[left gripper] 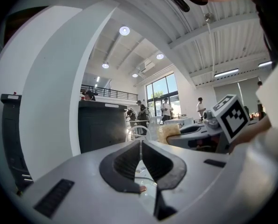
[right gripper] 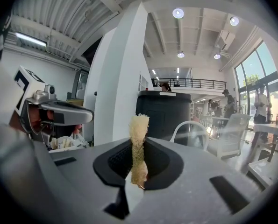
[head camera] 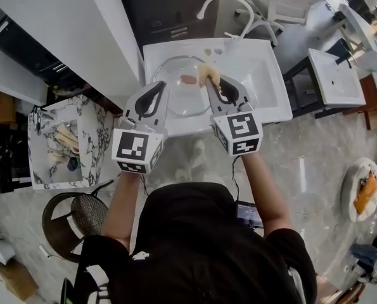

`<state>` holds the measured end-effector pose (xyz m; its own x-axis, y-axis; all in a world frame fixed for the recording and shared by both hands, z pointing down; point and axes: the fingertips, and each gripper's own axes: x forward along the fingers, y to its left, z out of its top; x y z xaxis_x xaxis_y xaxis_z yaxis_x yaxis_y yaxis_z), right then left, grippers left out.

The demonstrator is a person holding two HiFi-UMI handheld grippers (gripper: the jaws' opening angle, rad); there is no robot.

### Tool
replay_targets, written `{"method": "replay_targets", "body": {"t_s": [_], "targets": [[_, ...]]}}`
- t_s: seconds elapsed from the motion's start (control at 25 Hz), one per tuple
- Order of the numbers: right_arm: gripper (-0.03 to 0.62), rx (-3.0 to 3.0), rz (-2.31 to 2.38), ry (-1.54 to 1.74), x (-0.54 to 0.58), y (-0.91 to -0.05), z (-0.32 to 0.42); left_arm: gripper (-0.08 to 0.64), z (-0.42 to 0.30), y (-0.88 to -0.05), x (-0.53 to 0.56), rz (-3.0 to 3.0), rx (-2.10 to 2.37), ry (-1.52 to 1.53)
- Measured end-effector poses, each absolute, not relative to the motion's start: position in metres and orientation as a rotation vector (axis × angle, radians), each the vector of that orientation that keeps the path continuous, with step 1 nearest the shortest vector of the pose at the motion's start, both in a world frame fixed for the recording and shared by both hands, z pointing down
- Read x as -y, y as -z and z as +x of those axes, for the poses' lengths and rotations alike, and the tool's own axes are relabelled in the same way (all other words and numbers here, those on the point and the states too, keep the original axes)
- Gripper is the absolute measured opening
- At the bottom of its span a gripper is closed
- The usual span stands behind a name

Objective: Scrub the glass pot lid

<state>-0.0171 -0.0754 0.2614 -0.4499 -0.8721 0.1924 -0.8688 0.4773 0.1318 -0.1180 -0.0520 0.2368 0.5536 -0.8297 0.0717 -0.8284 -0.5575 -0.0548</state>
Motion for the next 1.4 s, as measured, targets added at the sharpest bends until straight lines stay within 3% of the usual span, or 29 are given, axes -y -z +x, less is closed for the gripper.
{"method": "replay_targets", "body": {"t_s": [1.4], "targets": [[0.021, 2.452, 1.294, -0.124, 0.229, -0.344, 0.018, 0.014, -0.087, -0.337, 0.204, -2.847, -1.630, 0.353]]}}
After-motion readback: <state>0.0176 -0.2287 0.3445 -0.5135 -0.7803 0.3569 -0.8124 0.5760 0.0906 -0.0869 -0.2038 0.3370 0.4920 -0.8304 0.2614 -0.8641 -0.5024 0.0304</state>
